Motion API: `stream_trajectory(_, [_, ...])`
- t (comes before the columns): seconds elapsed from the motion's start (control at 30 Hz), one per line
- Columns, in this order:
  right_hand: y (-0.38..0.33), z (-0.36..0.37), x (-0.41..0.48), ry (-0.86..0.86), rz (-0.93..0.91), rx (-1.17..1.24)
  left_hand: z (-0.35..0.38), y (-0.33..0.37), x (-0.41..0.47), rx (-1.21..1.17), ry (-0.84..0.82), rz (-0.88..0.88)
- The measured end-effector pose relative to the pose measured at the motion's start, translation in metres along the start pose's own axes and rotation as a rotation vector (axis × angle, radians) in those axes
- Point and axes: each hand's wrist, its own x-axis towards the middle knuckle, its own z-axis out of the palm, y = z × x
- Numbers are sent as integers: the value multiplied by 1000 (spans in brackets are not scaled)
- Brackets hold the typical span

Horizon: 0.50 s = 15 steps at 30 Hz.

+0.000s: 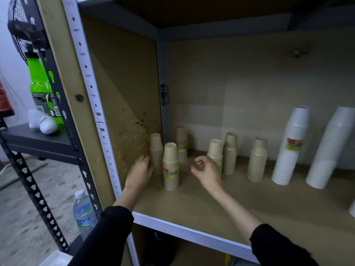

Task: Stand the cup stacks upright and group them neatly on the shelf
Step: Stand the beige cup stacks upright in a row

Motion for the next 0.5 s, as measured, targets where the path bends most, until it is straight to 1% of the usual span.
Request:
stream_trajectory(0.23, [-14,-48,36,68,-74,-62,-31,16,31,-27,81,48])
stream_trajectory(0.37, [-15,-78,62,123,-124,-155,-42,25,50,37,49,83])
stream_trajectory(0.5, [-10,-99,86,118,-107,-261,-47,26,71,78,-18,58])
